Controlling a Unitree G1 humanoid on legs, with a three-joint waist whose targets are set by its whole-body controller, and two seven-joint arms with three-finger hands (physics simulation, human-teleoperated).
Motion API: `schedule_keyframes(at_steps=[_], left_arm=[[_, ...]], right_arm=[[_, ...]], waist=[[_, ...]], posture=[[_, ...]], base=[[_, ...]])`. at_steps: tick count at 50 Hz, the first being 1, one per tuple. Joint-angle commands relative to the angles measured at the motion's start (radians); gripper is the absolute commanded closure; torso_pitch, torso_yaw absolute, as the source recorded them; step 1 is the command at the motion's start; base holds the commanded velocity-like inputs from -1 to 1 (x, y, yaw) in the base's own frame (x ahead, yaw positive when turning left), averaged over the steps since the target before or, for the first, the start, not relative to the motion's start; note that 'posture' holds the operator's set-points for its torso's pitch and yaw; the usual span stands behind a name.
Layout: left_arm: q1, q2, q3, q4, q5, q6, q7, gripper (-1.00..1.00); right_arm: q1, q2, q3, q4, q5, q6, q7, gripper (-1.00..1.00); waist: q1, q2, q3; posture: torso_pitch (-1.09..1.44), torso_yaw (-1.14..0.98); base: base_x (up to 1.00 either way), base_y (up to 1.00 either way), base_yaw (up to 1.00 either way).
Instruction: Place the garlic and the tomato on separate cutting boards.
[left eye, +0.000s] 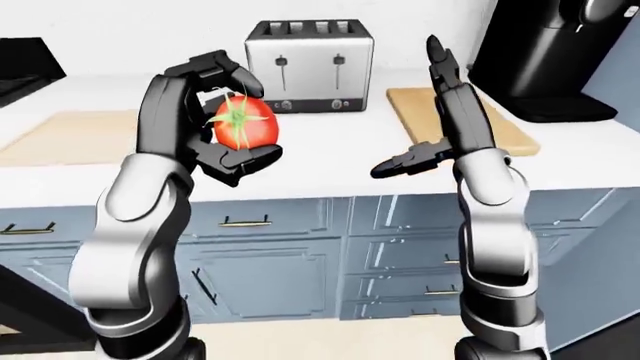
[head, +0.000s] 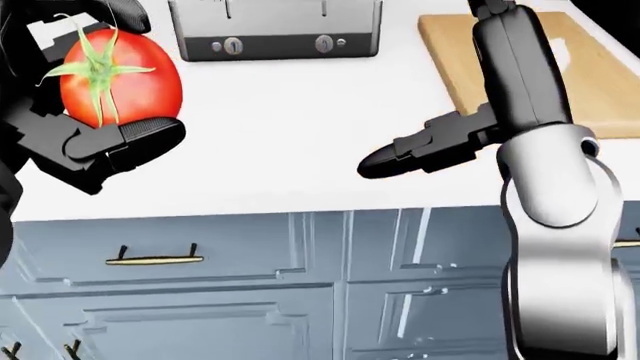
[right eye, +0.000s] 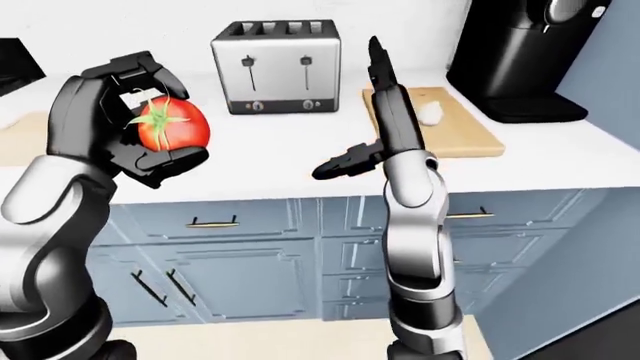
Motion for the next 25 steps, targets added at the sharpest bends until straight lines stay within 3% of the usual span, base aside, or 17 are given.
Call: schedule_keyframes(at_steps=[1, 4, 5, 6, 7, 8, 10, 13, 14, 15, 16, 17, 22, 25], left_arm=[[-0.022, 0.004, 0.002, -0.015, -0.001, -0.027, 0.001, 1.0], [-0.026, 0.003, 0.001, -0.014, 0.0, -0.025, 0.001, 1.0], [-0.025, 0.003, 0.001, -0.012, 0.0, -0.027, 0.0, 1.0], [-0.025, 0.003, 0.001, -0.007, 0.001, -0.031, -0.001, 1.0], [-0.023, 0.003, 0.001, -0.006, 0.001, -0.035, -0.002, 1.0], [-0.022, 0.003, 0.001, -0.006, 0.002, -0.035, -0.002, 1.0], [-0.017, 0.002, 0.001, -0.008, 0.002, -0.037, -0.002, 1.0], [-0.017, 0.001, 0.001, -0.007, 0.003, -0.037, -0.003, 1.0], [-0.017, 0.001, 0.001, -0.007, 0.003, -0.036, -0.003, 1.0], [-0.015, 0.001, 0.002, -0.005, 0.003, -0.04, -0.004, 1.0], [-0.015, 0.001, 0.002, -0.003, 0.003, -0.043, -0.004, 1.0], [-0.014, 0.001, 0.001, -0.002, 0.004, -0.044, -0.005, 1.0], [-0.012, -0.001, 0.0, 0.004, 0.006, -0.053, -0.006, 1.0], [-0.012, -0.001, 0.0, 0.007, 0.006, -0.056, -0.007, 1.0]], right_arm=[[-0.026, -0.007, -0.009, -0.021, -0.007, -0.03, -0.012, -1.0], [-0.026, -0.008, -0.01, -0.021, -0.008, -0.03, -0.011, -1.0], [-0.026, -0.007, -0.009, -0.02, -0.008, -0.031, -0.011, -1.0], [-0.026, -0.007, -0.008, -0.017, -0.008, -0.034, -0.012, -1.0], [-0.026, -0.005, -0.009, -0.016, -0.008, -0.035, -0.013, -1.0], [-0.024, -0.005, -0.007, -0.014, -0.009, -0.037, -0.014, -1.0], [-0.023, -0.004, -0.007, -0.012, -0.009, -0.042, -0.015, -1.0], [-0.02, -0.004, -0.005, -0.014, -0.014, -0.042, -0.013, -1.0], [-0.019, -0.003, -0.005, -0.014, -0.014, -0.042, -0.013, -1.0], [-0.017, -0.004, -0.004, -0.009, -0.016, -0.048, -0.013, -1.0], [-0.018, -0.003, -0.005, -0.011, -0.016, -0.047, -0.012, -1.0], [-0.018, -0.003, -0.004, -0.012, -0.018, -0.046, -0.011, -1.0], [-0.018, 0.002, -0.006, -0.008, -0.016, -0.051, -0.015, -1.0], [-0.019, 0.003, -0.007, -0.006, -0.014, -0.052, -0.018, -1.0]], waist=[[-0.003, -0.001, -0.014], [-0.005, -0.027, -0.02], [-0.005, -0.048, -0.027], [-0.011, -0.09, -0.049], [0.001, -0.065, -0.033], [-0.001, -0.062, -0.033], [0.009, -0.054, -0.054], [0.003, 0.003, -0.034], [0.002, 0.049, -0.046], [-0.001, 0.068, -0.056], [0.004, 0.056, -0.03], [0.003, 0.059, -0.024], [0.006, 0.005, -0.02], [0.005, -0.012, -0.025]], posture=[[0.0, 0.0], [0.0, 0.0], [0.0, 0.0], [0.0, 0.0], [0.0, 0.0], [0.0, 0.0], [0.0, 0.0], [0.0, 0.0], [0.0, 0.0], [0.0, 0.0], [0.0, 0.0], [0.0, 0.0], [0.0, 0.0], [0.0, 0.0]], base=[[0.0, 0.47, 0.0], [0.0, 0.42, 0.0], [0.0, 0.41, 0.0], [0.0, 0.39, 0.0], [0.0, 0.32, 0.0], [0.0, 0.31, 0.0], [0.0, 0.3, 0.0], [0.01, 0.29, 0.0], [0.05, 0.28, 0.0], [0.08, 0.28, 0.0], [0.09, 0.27, 0.0], [0.08, 0.28, 0.0], [0.09, 0.27, 0.0], [0.08, 0.16, 0.0]])
